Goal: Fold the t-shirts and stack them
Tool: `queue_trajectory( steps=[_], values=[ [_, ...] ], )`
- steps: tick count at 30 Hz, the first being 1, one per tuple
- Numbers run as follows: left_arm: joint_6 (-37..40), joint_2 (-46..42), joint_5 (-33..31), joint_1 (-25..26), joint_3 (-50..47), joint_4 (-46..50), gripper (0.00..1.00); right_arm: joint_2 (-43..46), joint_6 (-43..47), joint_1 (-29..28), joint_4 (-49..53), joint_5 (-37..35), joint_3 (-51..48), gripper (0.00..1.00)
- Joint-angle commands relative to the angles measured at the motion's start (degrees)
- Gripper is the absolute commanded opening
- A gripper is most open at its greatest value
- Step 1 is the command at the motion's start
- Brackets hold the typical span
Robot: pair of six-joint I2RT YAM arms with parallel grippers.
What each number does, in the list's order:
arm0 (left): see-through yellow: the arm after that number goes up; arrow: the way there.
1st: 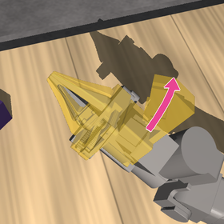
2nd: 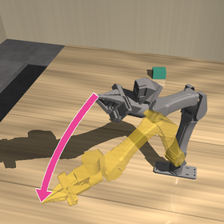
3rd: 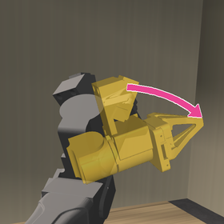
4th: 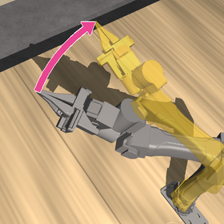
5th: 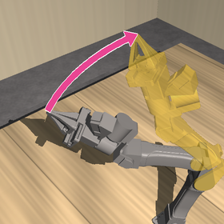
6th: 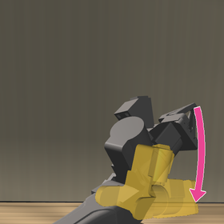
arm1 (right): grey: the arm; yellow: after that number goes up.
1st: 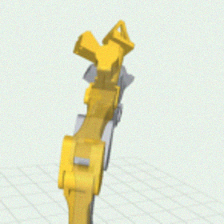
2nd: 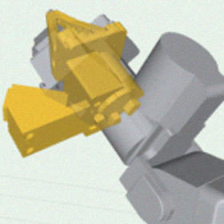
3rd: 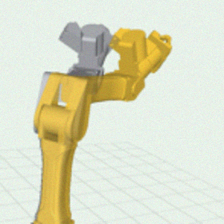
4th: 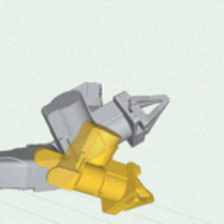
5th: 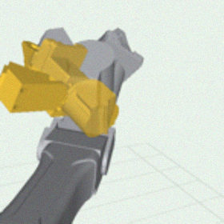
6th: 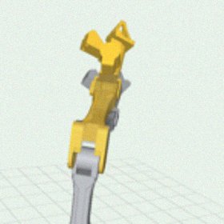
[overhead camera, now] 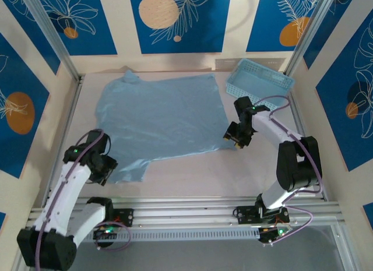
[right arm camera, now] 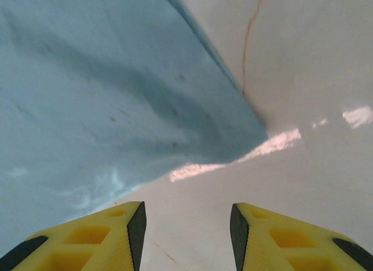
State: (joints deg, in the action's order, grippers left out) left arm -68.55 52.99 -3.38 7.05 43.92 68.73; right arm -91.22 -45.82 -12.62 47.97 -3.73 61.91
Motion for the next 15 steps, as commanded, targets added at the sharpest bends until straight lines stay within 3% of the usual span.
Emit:
queue_trajectory(
  steps=[1,8,15],
  values=[
    [1.1,0.5,2.8,0.2,-3.6,3.3,0.53,0.2,-1.2,2.6,-1.4,5.3,-3.9,0.46],
    [0.0,0.2,4.4,-4.4,-9.8,-7.7,0.67,0.3,0.0,8.3,-4.8,7.9,-7.1,0.48],
    [3.5,0.4,5.0,-12.5,-11.8,-13.6,0.68,-2.0,-0.6,11.1,-7.3,10.9,-7.8,0.48]
  ],
)
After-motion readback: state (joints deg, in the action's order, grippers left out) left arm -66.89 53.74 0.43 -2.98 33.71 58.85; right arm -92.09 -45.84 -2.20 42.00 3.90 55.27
